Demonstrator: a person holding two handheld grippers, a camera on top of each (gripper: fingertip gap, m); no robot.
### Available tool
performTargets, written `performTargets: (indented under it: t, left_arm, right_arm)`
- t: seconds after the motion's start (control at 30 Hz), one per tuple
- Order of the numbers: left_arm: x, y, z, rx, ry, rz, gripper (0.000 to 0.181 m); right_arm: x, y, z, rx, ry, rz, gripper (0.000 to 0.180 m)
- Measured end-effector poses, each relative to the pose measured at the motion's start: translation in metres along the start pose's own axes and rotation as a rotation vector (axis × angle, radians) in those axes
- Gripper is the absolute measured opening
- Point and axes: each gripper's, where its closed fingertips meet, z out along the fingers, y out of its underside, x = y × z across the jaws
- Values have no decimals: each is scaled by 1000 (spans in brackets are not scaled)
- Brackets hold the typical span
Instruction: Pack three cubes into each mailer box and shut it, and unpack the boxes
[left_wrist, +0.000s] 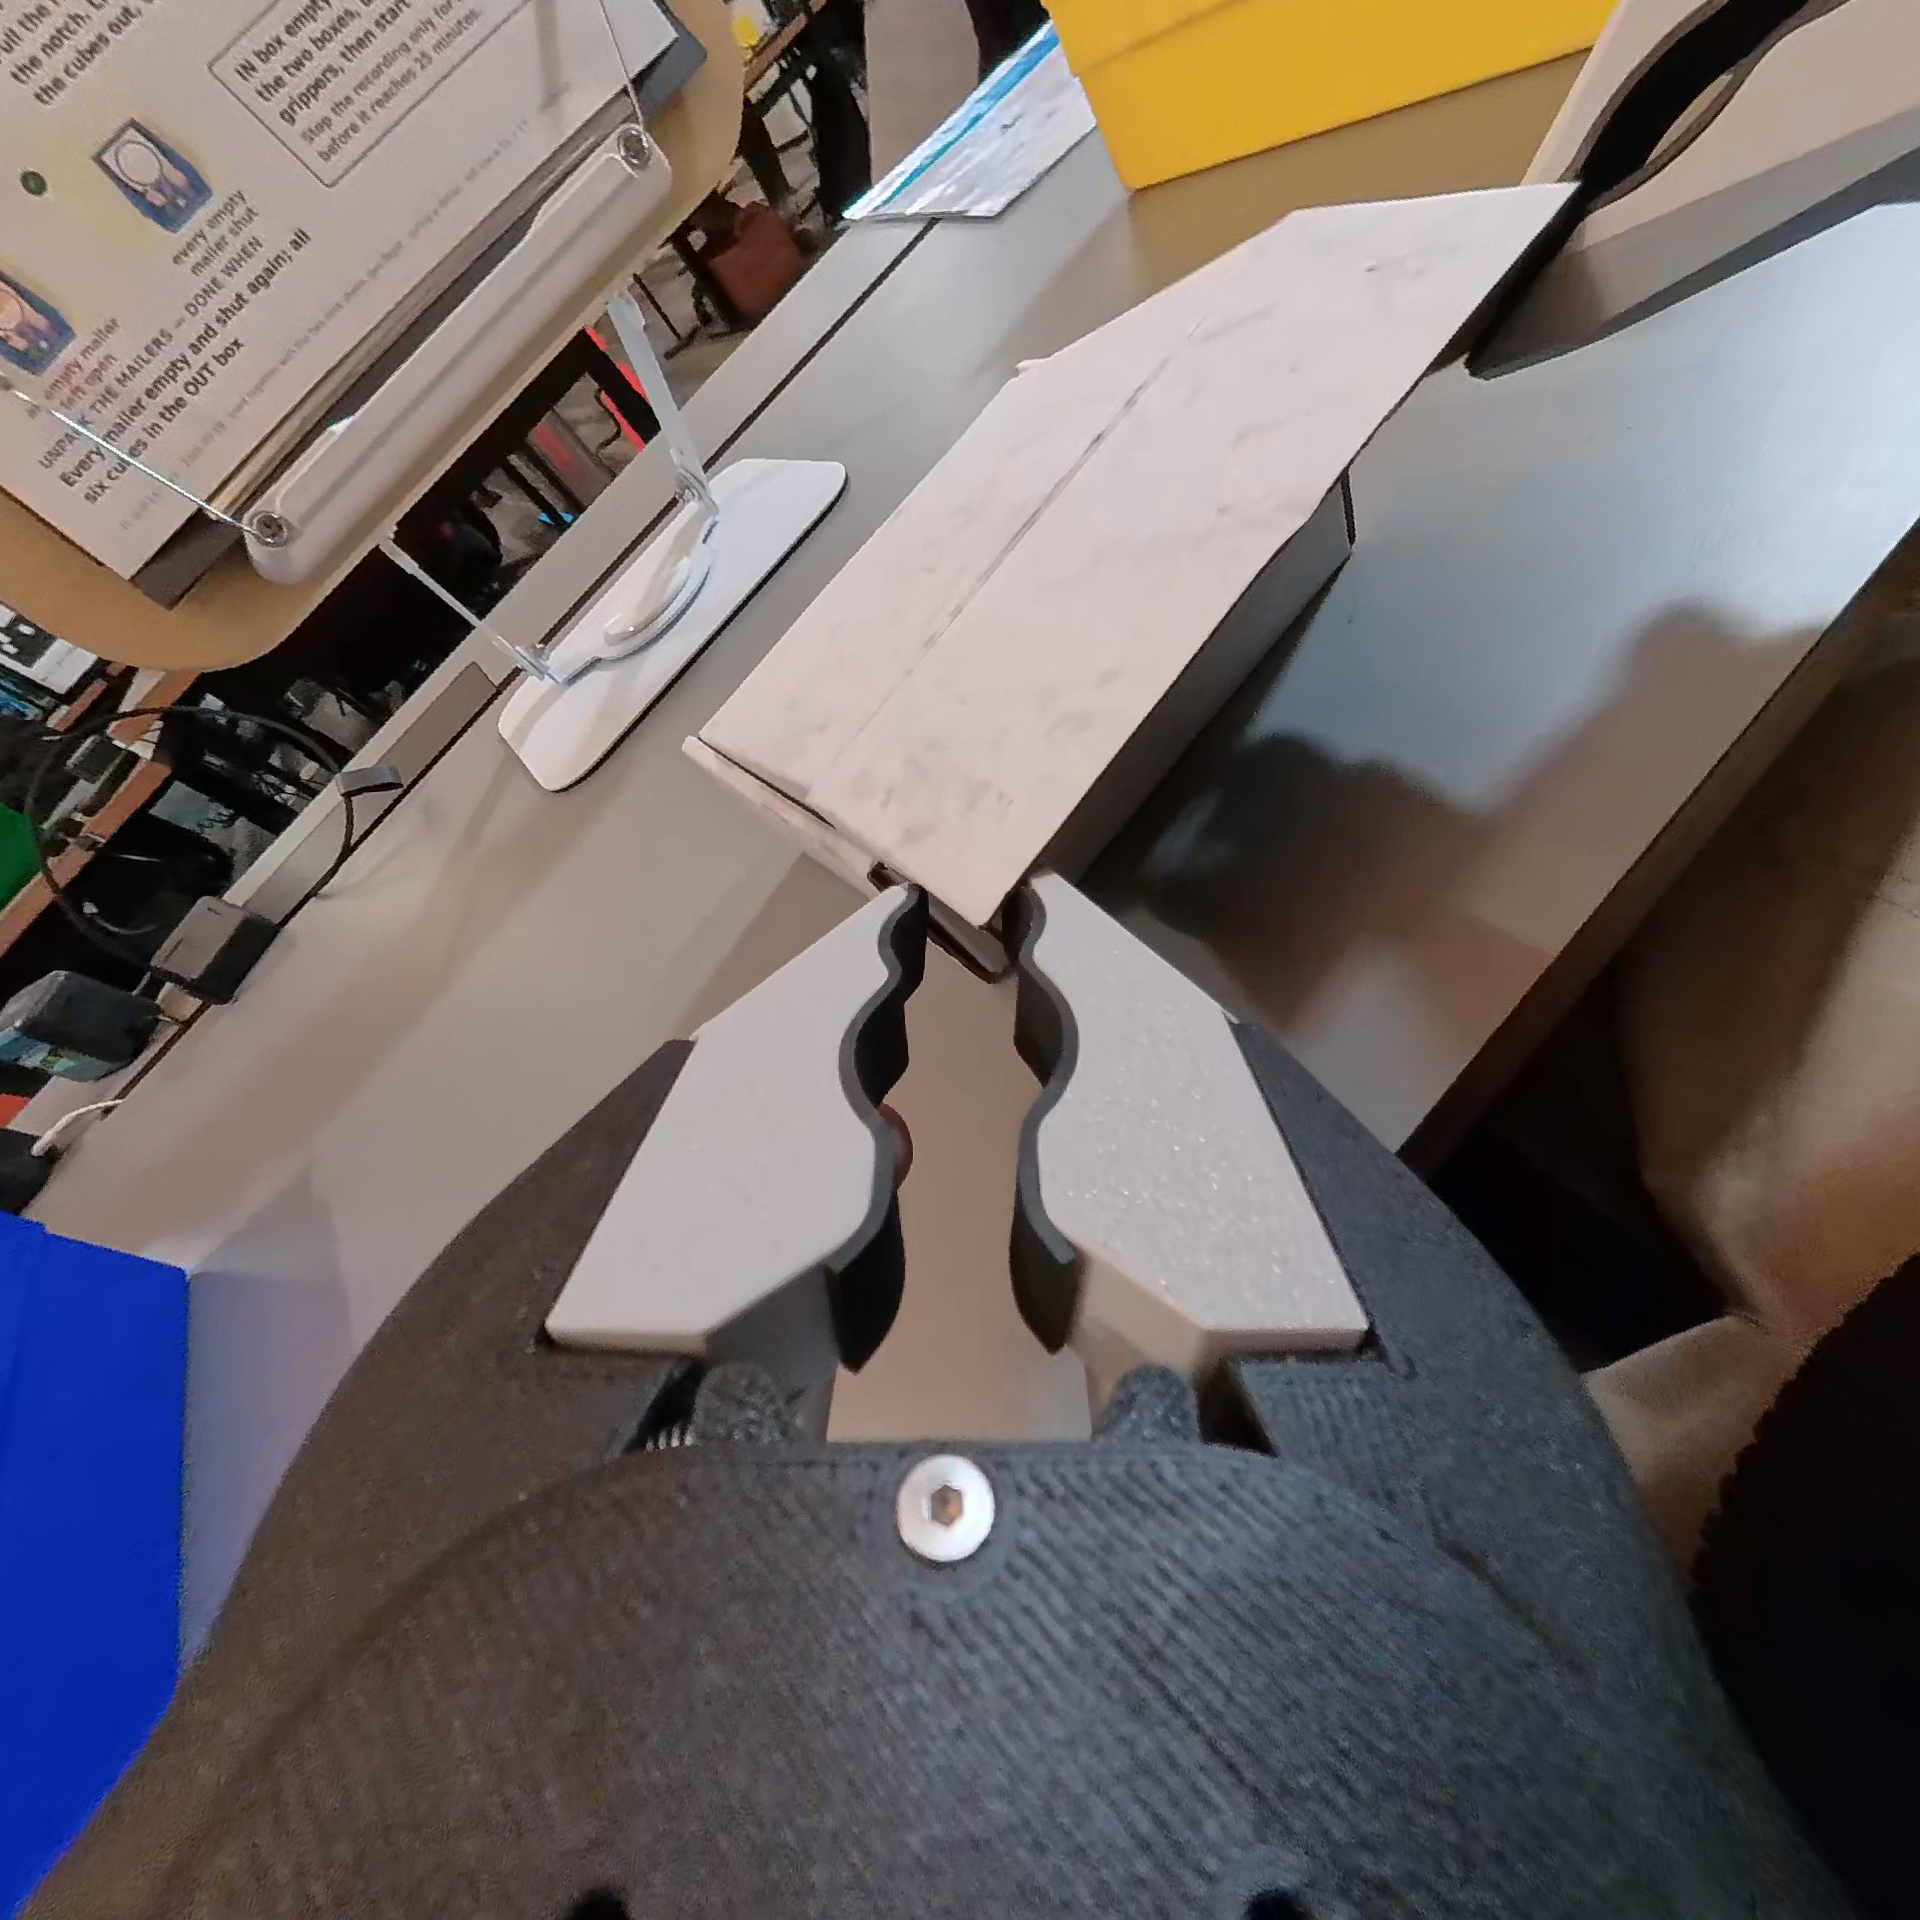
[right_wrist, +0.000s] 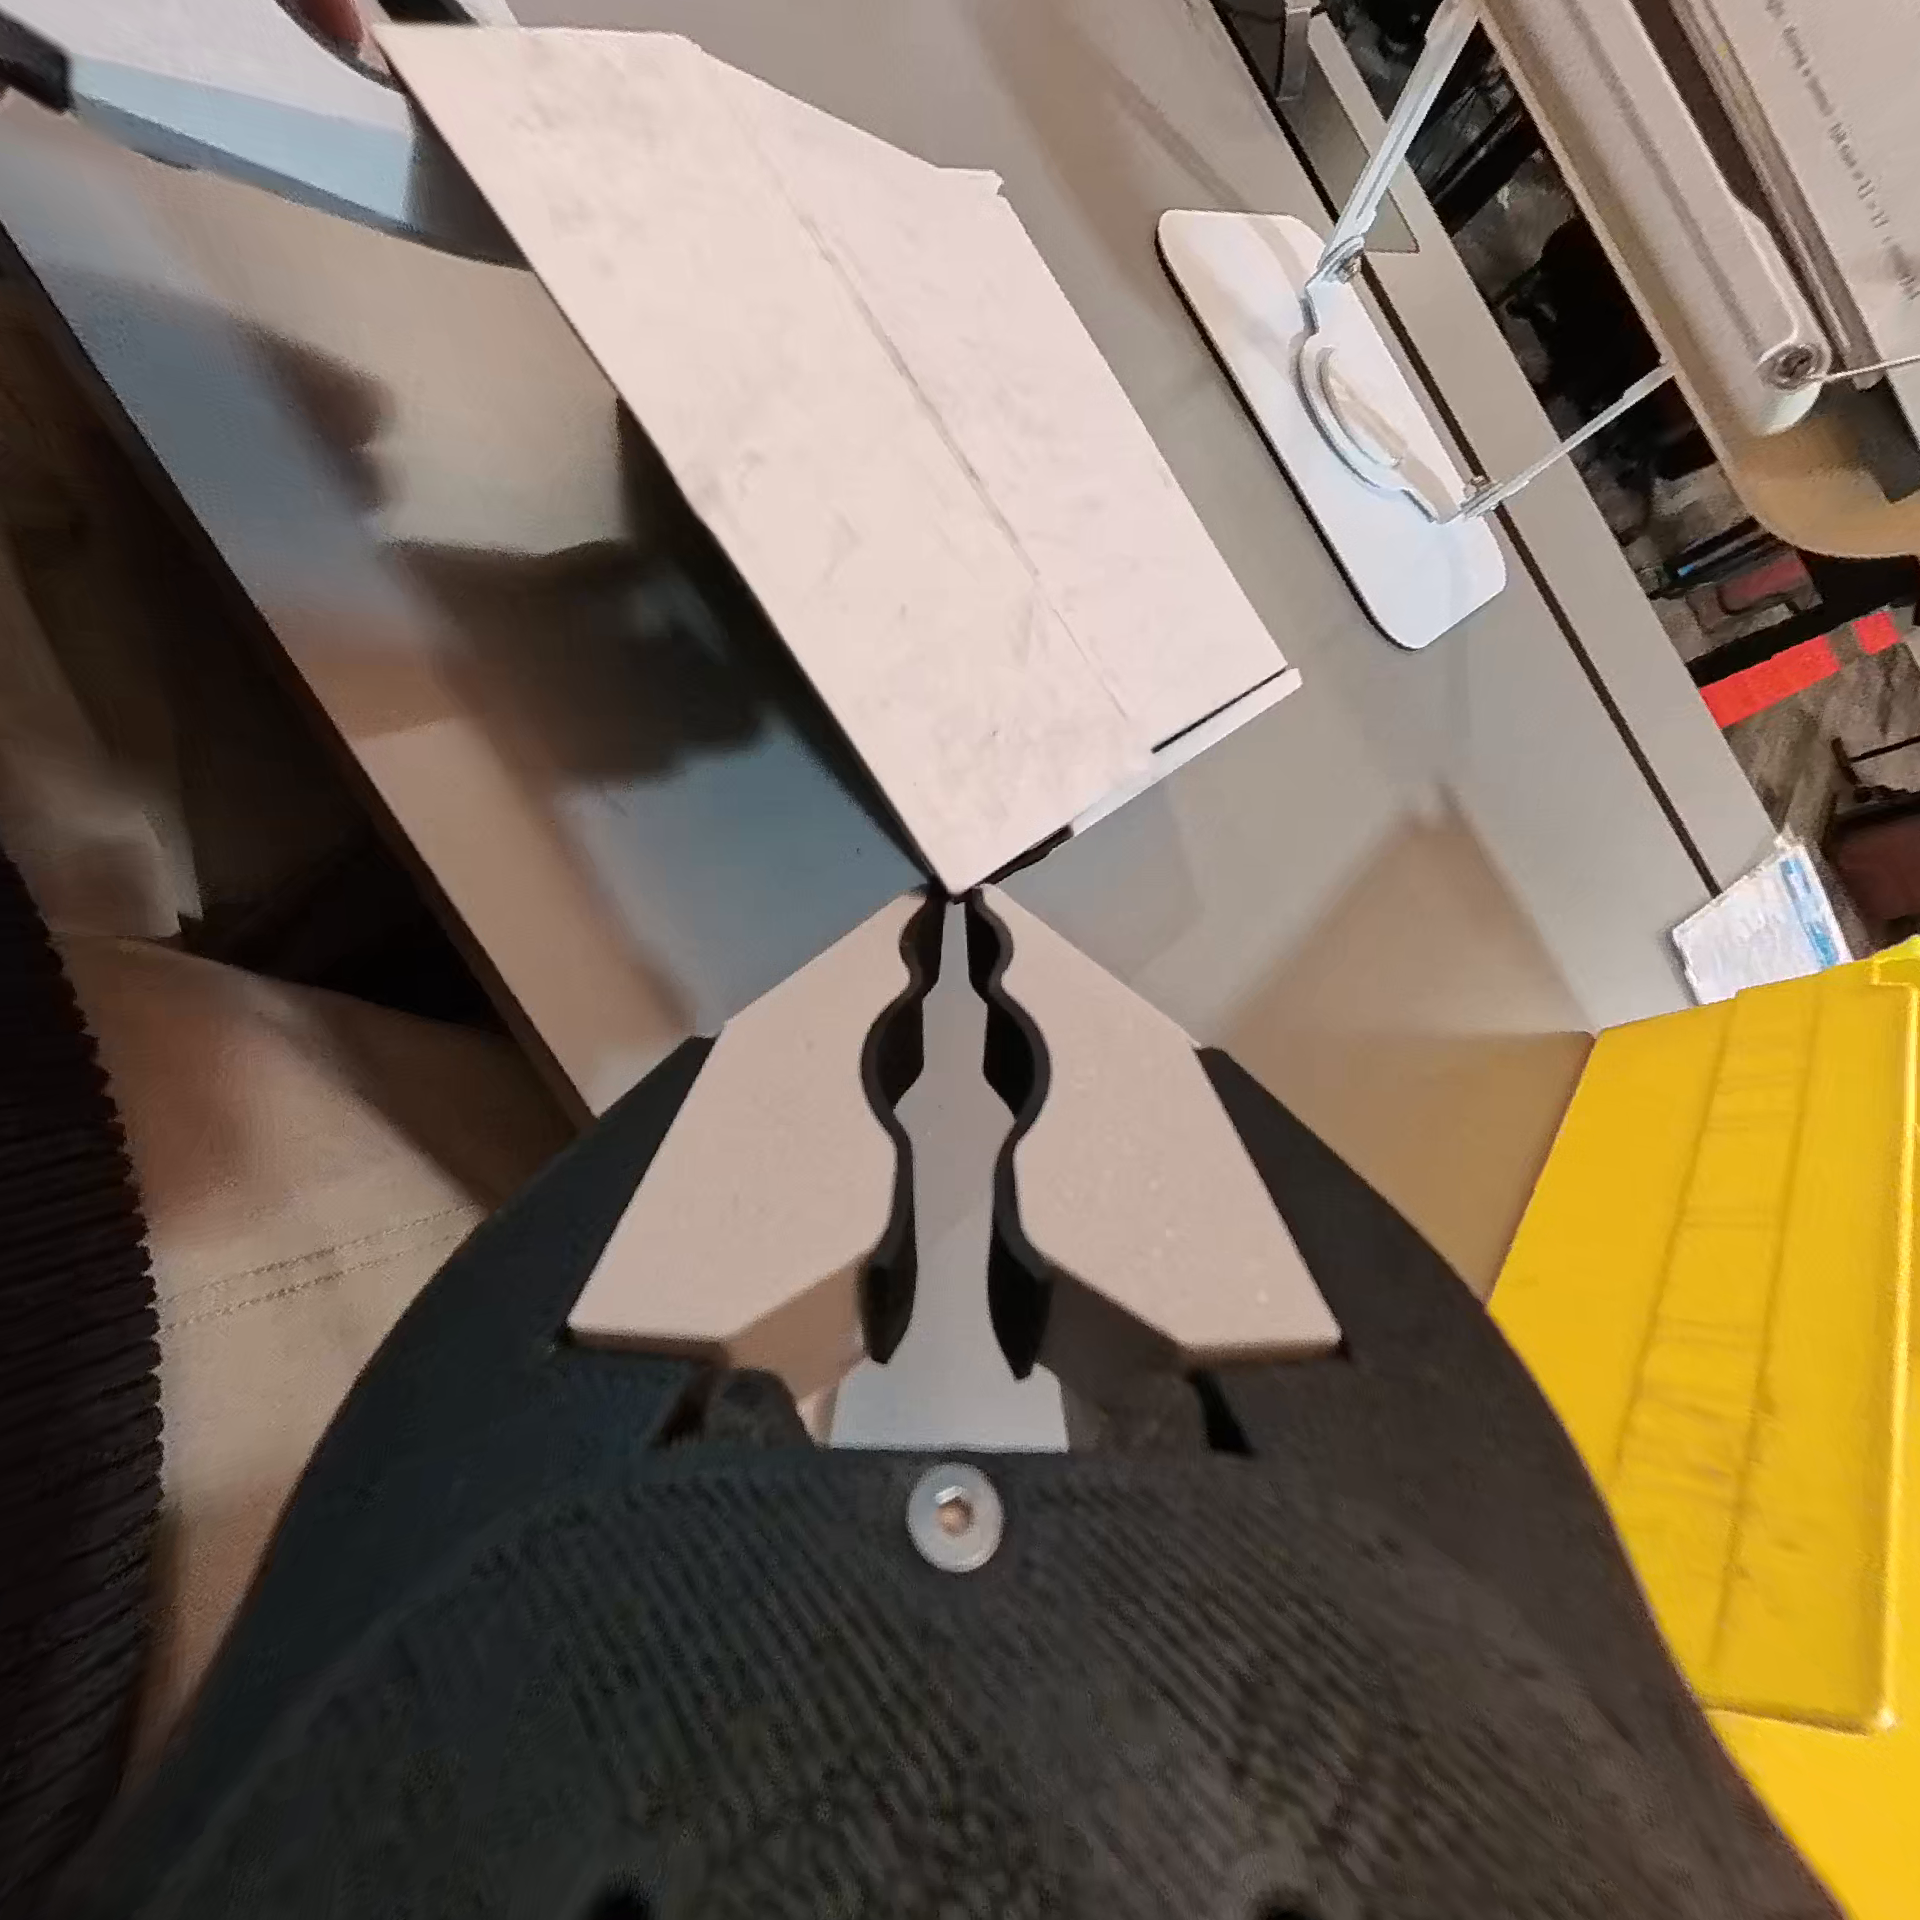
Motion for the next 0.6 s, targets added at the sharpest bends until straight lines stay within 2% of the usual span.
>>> performTargets:
  t: [0.03,0.27,0.5,0.6]
  left_arm:
    - [2,0,1,-4,6,6,13]
    - [22,0,9,-25,45,82,11]
    - [41,-4,8,-29,66,160,9]
    - [42,-8,3,-13,81,149,8]
  right_arm:
    - [1,1,1,-1,-1,6,3]
    - [16,14,3,-5,22,61,1]
    - [28,17,4,88,-50,298,1]
    - [31,17,5,97,-52,323,1]
